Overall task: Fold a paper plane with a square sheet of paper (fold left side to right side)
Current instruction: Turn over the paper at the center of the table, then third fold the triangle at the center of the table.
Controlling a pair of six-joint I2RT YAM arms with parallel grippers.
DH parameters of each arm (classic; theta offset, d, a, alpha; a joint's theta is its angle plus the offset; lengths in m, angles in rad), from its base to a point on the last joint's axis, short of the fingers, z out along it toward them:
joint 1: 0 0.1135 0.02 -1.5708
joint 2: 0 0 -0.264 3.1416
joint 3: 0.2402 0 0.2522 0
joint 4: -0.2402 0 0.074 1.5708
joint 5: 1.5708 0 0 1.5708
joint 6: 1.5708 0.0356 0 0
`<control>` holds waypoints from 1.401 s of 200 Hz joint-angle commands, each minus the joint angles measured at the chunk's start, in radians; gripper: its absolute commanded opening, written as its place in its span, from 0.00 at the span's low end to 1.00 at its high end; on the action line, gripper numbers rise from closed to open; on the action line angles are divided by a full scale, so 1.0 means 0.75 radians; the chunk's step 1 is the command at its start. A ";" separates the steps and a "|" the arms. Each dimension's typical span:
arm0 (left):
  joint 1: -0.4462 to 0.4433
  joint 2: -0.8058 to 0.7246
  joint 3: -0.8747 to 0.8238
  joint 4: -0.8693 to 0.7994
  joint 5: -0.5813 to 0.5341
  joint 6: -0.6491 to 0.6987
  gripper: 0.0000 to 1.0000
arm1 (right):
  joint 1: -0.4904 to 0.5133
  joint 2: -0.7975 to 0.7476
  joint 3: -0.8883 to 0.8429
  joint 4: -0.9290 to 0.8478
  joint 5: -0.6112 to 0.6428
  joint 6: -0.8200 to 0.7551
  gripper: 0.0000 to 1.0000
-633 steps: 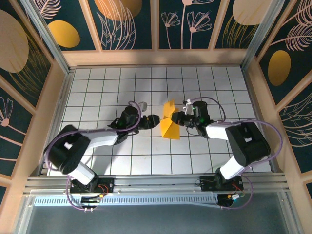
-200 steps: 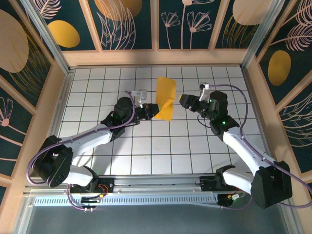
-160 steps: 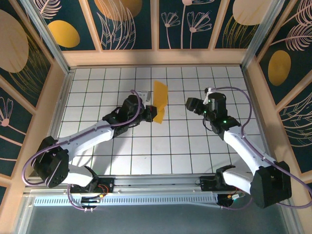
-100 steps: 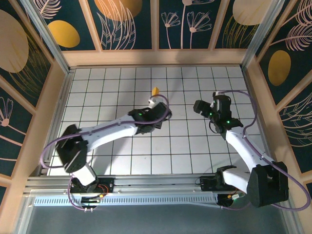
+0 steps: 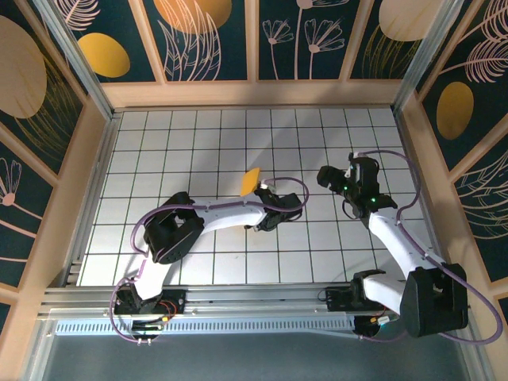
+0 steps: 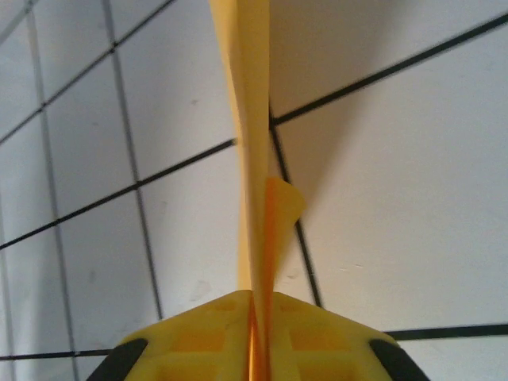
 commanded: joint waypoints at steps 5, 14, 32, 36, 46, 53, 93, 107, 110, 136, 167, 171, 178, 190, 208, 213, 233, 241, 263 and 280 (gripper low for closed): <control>0.021 0.006 0.015 0.160 0.237 0.035 0.18 | -0.012 -0.003 -0.021 0.027 -0.061 0.015 0.88; 0.038 0.017 0.012 0.182 0.288 0.043 0.18 | -0.013 -0.002 -0.023 0.029 -0.073 0.016 0.88; 0.078 0.024 0.003 0.218 0.365 0.063 0.17 | -0.011 -0.002 -0.027 0.027 -0.089 0.016 0.88; 0.087 0.022 -0.002 0.231 0.384 0.068 0.17 | -0.012 -0.002 -0.028 0.029 -0.090 0.016 0.88; 0.109 0.013 -0.018 0.277 0.439 0.079 0.18 | -0.012 0.001 -0.031 0.032 -0.098 0.016 0.88; 0.123 0.005 -0.030 0.314 0.483 0.087 0.18 | -0.013 0.002 -0.033 0.035 -0.104 0.019 0.88; 0.185 -0.020 -0.080 0.502 0.723 0.108 0.29 | -0.013 0.013 -0.039 0.052 -0.165 0.026 0.87; 0.210 -0.016 -0.085 0.535 0.777 0.108 0.32 | -0.013 0.015 -0.039 0.052 -0.174 0.026 0.87; 0.213 -0.013 -0.085 0.541 0.785 0.107 0.32 | -0.012 0.015 -0.040 0.052 -0.176 0.026 0.87; 0.237 -0.013 -0.082 0.598 0.862 0.106 0.45 | -0.011 0.028 -0.037 0.054 -0.198 0.024 0.87; 0.258 -0.052 -0.105 0.709 0.970 0.099 0.59 | -0.011 0.059 -0.024 0.057 -0.256 0.026 0.87; 0.261 -0.059 -0.113 0.727 0.987 0.097 0.60 | -0.011 0.064 -0.022 0.057 -0.267 0.027 0.87; 0.272 -0.080 -0.136 0.767 1.019 0.094 0.61 | -0.012 0.073 -0.014 0.056 -0.295 0.028 0.87; 0.294 -0.121 -0.191 0.843 1.066 0.075 0.62 | -0.011 0.091 -0.005 0.061 -0.346 0.035 0.86; 0.343 -0.217 -0.307 0.976 1.102 0.038 0.62 | -0.005 0.130 0.005 0.081 -0.454 0.056 0.79; 0.358 -0.249 -0.347 1.014 1.109 0.028 0.62 | 0.000 0.143 0.006 0.091 -0.486 0.066 0.77; 0.427 -0.383 -0.497 1.165 1.134 -0.017 0.62 | 0.045 0.219 0.007 0.150 -0.614 0.118 0.64; 0.457 -0.429 -0.558 1.223 1.140 -0.038 0.62 | 0.077 0.257 0.007 0.182 -0.658 0.144 0.58; 0.537 -0.597 -0.734 1.377 1.137 -0.102 0.62 | 0.188 0.387 0.013 0.312 -0.741 0.229 0.40; 0.599 -0.694 -0.873 1.508 1.138 -0.180 0.63 | 0.272 0.492 0.016 0.437 -0.777 0.305 0.26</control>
